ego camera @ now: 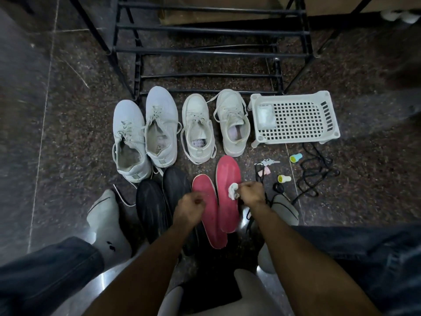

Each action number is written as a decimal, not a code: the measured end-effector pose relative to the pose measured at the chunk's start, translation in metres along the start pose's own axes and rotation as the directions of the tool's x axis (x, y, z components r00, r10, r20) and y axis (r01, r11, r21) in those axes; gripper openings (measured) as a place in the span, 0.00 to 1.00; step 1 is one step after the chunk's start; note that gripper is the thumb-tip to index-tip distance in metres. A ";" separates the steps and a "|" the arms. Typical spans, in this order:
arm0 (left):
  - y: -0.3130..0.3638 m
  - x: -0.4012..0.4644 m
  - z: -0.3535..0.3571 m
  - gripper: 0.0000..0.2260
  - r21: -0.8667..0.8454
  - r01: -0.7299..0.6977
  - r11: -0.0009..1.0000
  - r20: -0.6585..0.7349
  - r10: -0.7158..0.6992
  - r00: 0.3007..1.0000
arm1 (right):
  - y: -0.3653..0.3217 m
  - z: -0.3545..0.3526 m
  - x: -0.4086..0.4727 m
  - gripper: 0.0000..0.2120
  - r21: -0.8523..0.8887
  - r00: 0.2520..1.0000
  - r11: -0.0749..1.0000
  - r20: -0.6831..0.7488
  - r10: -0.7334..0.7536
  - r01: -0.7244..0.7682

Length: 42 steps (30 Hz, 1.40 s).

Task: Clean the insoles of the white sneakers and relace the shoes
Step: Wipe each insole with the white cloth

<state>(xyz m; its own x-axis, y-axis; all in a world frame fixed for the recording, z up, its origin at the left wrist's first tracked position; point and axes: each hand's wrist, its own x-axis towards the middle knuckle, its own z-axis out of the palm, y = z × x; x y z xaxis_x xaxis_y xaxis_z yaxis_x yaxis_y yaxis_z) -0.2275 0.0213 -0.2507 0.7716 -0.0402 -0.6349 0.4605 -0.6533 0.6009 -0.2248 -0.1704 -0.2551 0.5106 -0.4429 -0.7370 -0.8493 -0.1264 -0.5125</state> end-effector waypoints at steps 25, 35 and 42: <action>0.138 -0.101 -0.120 0.23 -0.864 0.147 0.481 0.346 0.357 0.868 | -0.149 -0.059 -0.163 0.11 -0.202 0.246 0.219 0.123 -0.961 0.955; 0.132 -0.103 -0.112 0.26 -0.833 0.081 0.547 0.299 0.322 0.898 | -0.159 -0.051 -0.155 0.05 -0.247 0.348 0.334 0.015 -0.937 0.910; 0.141 -0.100 -0.115 0.22 -0.883 0.116 0.455 0.300 0.357 0.885 | -0.159 -0.053 -0.165 0.07 -0.079 0.412 0.405 0.145 -0.899 0.911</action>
<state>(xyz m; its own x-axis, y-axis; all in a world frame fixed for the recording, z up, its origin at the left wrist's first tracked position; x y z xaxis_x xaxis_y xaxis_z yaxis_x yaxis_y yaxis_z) -0.1896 0.0200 -0.0463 0.7150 -0.4956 -0.4931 0.6867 0.3654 0.6284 -0.1812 -0.1245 -0.0285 0.9939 0.0599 0.0929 0.1106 -0.5246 -0.8441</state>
